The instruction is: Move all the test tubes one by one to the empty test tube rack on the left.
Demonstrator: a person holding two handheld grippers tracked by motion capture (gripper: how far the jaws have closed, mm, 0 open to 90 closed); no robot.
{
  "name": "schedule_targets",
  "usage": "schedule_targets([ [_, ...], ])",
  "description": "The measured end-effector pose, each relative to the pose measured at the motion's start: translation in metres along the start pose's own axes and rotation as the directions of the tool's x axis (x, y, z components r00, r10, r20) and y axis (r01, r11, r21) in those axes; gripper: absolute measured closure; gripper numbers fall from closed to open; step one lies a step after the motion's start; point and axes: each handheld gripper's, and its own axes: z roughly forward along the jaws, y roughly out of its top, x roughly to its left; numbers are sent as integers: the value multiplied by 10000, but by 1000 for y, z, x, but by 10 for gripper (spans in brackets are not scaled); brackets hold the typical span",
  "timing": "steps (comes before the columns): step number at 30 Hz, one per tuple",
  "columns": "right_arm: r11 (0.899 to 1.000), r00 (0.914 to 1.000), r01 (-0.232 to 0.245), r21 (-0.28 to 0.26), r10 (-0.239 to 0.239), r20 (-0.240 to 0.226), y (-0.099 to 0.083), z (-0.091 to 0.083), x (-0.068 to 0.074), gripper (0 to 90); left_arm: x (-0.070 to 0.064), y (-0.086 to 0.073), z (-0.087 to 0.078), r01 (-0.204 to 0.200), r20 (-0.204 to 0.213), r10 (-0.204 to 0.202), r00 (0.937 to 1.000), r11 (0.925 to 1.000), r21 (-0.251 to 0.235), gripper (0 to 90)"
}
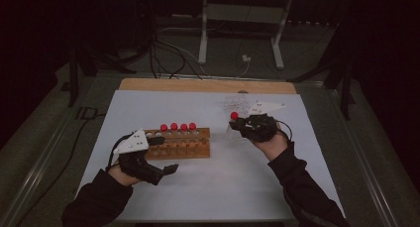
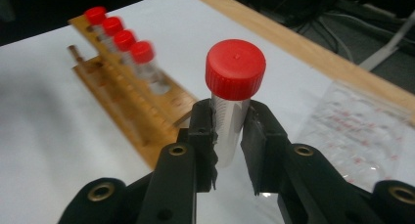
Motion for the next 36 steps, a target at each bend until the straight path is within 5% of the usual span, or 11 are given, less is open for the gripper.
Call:
schedule_targets([
  [15, 9988, 9958, 389, 291, -363, -846, -26, -2, 41, 747, -8, 13, 13, -164, 306, 165, 9994, 9999, -22, 22],
  [26, 9961, 9822, 780, 408, -698, -1741, -38, 6, 74, 747, -17, 23, 26, -474, 669, 473, 9966, 9989, 0, 25],
  [36, 9939, 9708, 987, 498, -852, -2241, -40, 15, 90, 747, -28, 29, 44, -889, 954, 881, 9915, 9960, 48, 162],
])
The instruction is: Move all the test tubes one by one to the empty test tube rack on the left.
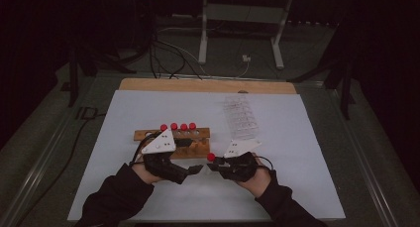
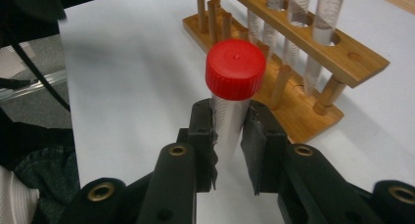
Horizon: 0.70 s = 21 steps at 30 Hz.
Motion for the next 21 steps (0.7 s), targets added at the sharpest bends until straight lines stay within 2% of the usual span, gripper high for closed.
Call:
schedule_targets([
  [10, 9999, 9998, 107, -79, -108, -151, 2, 1, 5, 747, -5, 2, 20, -454, 301, 450, 9985, 9989, 127, 439],
  [14, 9999, 9998, 95, -137, -97, -156, 2, -1, 5, 747, -5, 1, 25, -628, 227, 624, 9978, 9979, 155, 508],
  [21, 9998, 9998, 98, -146, -101, -179, 3, -2, 6, 747, -5, 0, 32, -661, 240, 657, 9976, 9976, 191, 602],
])
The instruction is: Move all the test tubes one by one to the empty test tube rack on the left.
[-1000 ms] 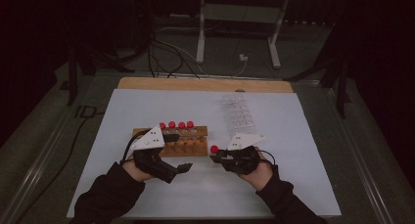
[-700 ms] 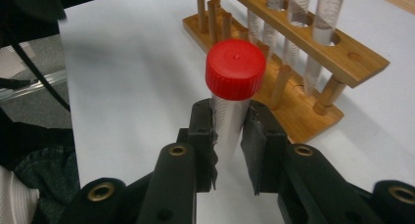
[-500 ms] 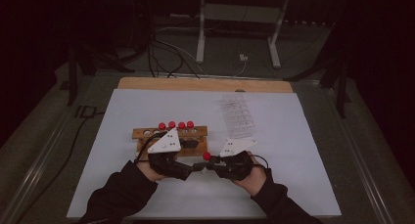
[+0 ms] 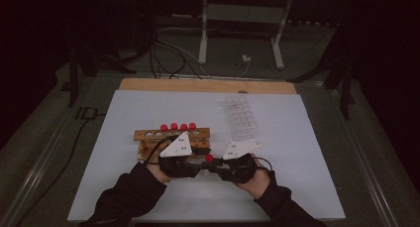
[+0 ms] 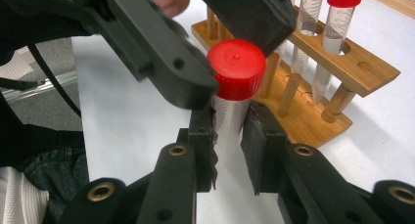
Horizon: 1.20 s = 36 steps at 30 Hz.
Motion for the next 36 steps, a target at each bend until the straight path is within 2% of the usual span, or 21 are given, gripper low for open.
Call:
schedule_targets([
  [6, 10000, 10000, 23, -76, -23, 13, 1, -1, 0, 747, 0, -1, 3, -15, 38, 15, 10000, 10000, 15, 703],
  [10, 10000, 10000, -41, -78, 41, -7, 0, -1, -1, 746, 0, -1, 4, -169, -32, 169, 9999, 9999, 5, 716],
  [15, 9997, 9998, -197, -145, 196, -95, -1, -3, -3, 740, 1, 1, 3, -161, 25, 161, 9999, 9999, -7, 719],
  [22, 9990, 9996, -253, -365, 256, 82, -1, -9, -5, 722, 4, 5, -3, -197, -335, 195, 9992, 9998, -68, 720],
  [27, 9973, 9988, -385, -625, 403, 286, -2, -17, -10, 635, 8, 6, -13, -167, -595, 160, 9981, 9998, -108, 720],
  [36, 9946, 9953, -727, -743, 771, 583, -10, -27, -15, 362, 13, 7, -33, -239, -999, 230, 9947, 9997, -77, 720],
])
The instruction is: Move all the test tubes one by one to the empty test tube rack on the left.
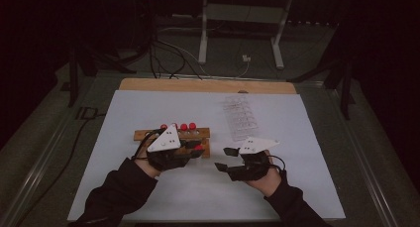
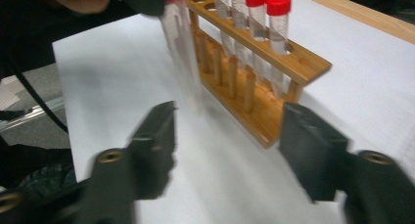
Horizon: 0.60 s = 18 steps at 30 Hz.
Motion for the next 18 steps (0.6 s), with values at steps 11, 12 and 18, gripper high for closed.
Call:
schedule_targets([
  [11, 9986, 9984, -521, 62, 520, 220, -9, -9, -8, 55, 11, 0, -32, 52, -852, -53, 9963, 10000, -10, 721],
  [12, 9988, 9985, -492, 74, 490, 229, -9, -10, -9, 25, 12, 0, -36, 101, -941, -106, 9955, 9999, -55, 721],
  [18, 9978, 9975, -663, -86, 665, 246, -17, -18, -14, 4, 21, -2, -57, 237, -1528, -250, 9879, 9997, -102, 720],
])
